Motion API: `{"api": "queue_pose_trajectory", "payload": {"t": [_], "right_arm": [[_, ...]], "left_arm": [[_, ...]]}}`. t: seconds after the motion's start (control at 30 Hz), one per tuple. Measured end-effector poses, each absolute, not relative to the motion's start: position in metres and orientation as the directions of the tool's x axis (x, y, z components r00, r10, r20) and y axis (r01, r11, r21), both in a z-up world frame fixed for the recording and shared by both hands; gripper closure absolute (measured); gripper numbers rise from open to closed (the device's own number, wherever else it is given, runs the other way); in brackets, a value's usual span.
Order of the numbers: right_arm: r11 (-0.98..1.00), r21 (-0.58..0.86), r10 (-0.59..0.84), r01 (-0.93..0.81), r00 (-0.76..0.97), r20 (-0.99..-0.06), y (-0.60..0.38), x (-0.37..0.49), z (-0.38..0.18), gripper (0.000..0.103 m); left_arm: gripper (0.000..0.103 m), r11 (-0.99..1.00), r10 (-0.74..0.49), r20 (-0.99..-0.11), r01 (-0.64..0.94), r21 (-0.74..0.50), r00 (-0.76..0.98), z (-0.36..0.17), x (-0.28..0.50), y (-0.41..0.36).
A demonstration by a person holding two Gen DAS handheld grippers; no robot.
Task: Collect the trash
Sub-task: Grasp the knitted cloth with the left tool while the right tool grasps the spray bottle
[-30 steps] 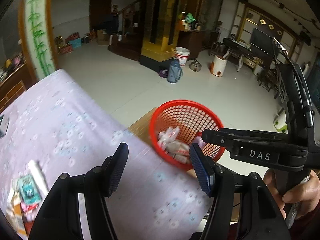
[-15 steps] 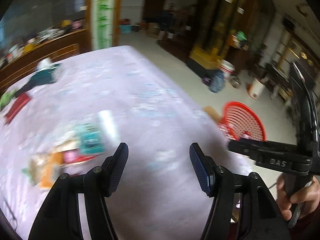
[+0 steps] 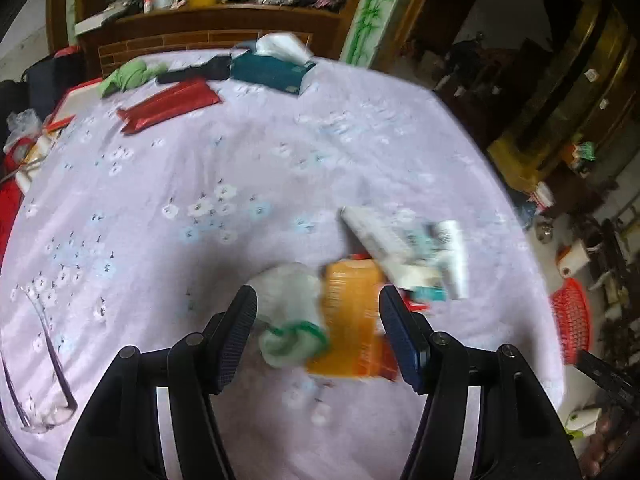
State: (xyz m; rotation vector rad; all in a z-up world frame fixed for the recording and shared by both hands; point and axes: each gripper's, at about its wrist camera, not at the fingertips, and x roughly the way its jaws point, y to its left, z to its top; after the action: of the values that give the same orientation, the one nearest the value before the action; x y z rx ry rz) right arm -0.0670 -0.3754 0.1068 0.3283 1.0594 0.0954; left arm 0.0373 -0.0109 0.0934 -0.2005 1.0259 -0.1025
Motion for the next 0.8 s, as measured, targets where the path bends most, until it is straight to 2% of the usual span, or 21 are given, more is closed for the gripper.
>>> {"api": "queue_pose_trajectory", "payload": {"t": [0.13,0.27,0.33,0.37,0.43,0.5,0.8], "right_arm": [[0.95,0.3,0.223,0.087,0.484,-0.846,-0.364,-0.067,0.106,0.053],[0.952,0.291,0.212,0.094,0.481,-0.851,-0.355,-0.065,0.106,0.053],[0.954,0.286,0.209,0.093,0.477,-0.854,-0.35,-0.061,0.106,0.054],[0.954,0.287,0.212,0.09,0.475,-0.854,-0.348,-0.059,0.106,0.054],[0.954,0.29,0.222,0.077,0.472,-0.853,-0.341,-0.052,0.106,0.054],[0.954,0.295,0.234,0.058,0.471,-0.85,-0.333,-0.04,0.106,0.054],[0.954,0.3,0.276,-0.022,0.464,-0.842,-0.293,0.035,0.09,0.054]], "left_arm": [[0.042,0.966,-0.219,-0.857,-0.023,-0.259,0.466,0.069,0.056,0.0],[0.047,0.959,-0.256,-0.867,0.001,-0.283,0.428,0.054,0.062,-0.002],[0.053,0.961,-0.257,-0.874,0.014,-0.276,0.412,0.043,0.063,-0.002],[0.061,0.961,-0.258,-0.875,0.014,-0.277,0.41,0.04,0.062,-0.002],[0.067,0.956,-0.269,-0.865,0.01,-0.292,0.425,0.037,0.061,0.003],[0.083,0.951,-0.285,-0.854,0.014,-0.31,0.435,0.036,0.062,0.008],[0.084,0.966,-0.235,-0.809,0.04,-0.254,0.539,0.071,0.029,0.03]]}}
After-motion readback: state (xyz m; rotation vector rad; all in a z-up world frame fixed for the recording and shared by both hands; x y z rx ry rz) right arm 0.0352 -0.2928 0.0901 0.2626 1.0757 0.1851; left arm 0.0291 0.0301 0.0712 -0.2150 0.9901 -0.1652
